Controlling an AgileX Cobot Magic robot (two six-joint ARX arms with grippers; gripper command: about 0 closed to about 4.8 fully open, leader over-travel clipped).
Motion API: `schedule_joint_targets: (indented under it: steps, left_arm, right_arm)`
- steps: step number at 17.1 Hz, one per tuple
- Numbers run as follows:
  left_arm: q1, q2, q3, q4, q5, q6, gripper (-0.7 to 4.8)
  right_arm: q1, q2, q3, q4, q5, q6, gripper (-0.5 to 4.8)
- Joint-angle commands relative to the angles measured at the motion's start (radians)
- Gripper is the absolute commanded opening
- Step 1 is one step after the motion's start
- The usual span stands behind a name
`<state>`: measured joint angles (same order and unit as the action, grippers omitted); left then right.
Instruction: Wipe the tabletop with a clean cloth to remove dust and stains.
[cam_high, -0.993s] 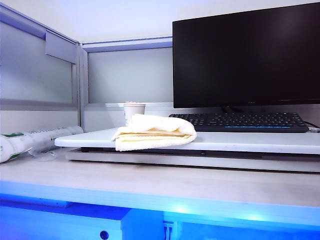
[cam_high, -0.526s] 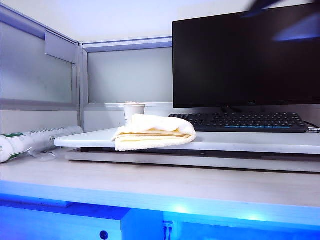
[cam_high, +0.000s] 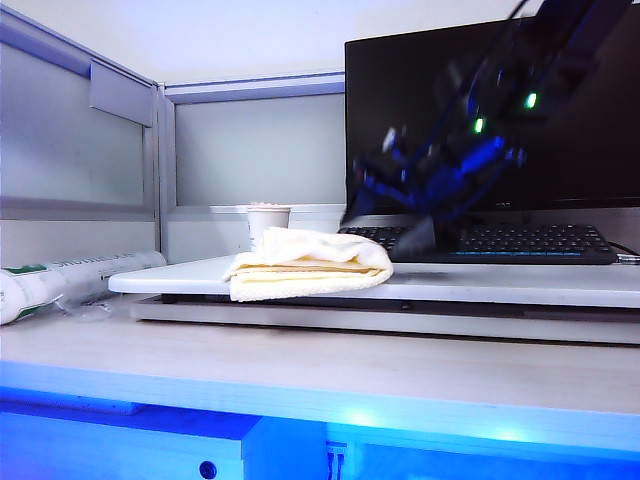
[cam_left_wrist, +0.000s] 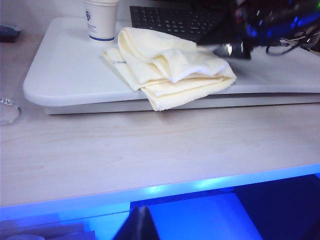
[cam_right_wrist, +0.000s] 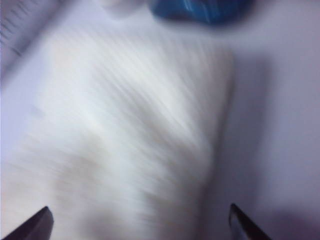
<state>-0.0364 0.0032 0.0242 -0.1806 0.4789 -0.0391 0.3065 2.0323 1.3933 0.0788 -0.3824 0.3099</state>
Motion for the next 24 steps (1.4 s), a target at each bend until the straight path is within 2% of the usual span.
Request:
schedule_joint_targets:
  steps: [1, 6, 7, 9, 11, 12, 15, 19, 24]
  left_arm:
    - [0.000, 0.000, 0.003, -0.029, 0.011, 0.002, -0.06]
    - [0.001, 0.000, 0.003, -0.028, 0.010, 0.005, -0.06]
    - [0.001, 0.000, 0.003, -0.028, 0.008, 0.005, -0.06]
    - [0.001, 0.000, 0.003, -0.029, 0.008, 0.005, -0.06]
    - [0.001, 0.000, 0.003, -0.028, 0.008, 0.005, -0.06]
    - [0.001, 0.000, 0.003, -0.028, 0.007, 0.005, -0.06]
    - [0.001, 0.000, 0.003, -0.029, 0.005, 0.005, -0.06]
    - [0.001, 0.000, 0.003, -0.029, 0.003, 0.005, -0.06]
    - [0.001, 0.000, 0.003, -0.029, -0.011, 0.005, -0.06]
  right_arm:
    - [0.010, 0.041, 0.036, -0.026, 0.004, 0.009, 4.79]
    - [0.056, 0.124, 0.156, -0.159, 0.059, 0.008, 4.79]
    - [0.068, 0.131, 0.158, -0.164, 0.089, 0.010, 4.28]
    - [0.074, 0.135, 0.158, -0.174, 0.119, 0.011, 2.50]
    - [0.074, 0.135, 0.158, -0.180, 0.128, 0.011, 0.49]
    - [0.074, 0.135, 0.158, -0.180, 0.139, 0.011, -0.04]
    - [0.074, 0.135, 0.158, -0.210, 0.202, 0.011, -0.04]
    - [0.071, 0.135, 0.157, -0.417, 0.309, -0.014, -0.04]
    - [0.009, 0.135, 0.153, -0.531, 0.275, -0.017, -0.04]
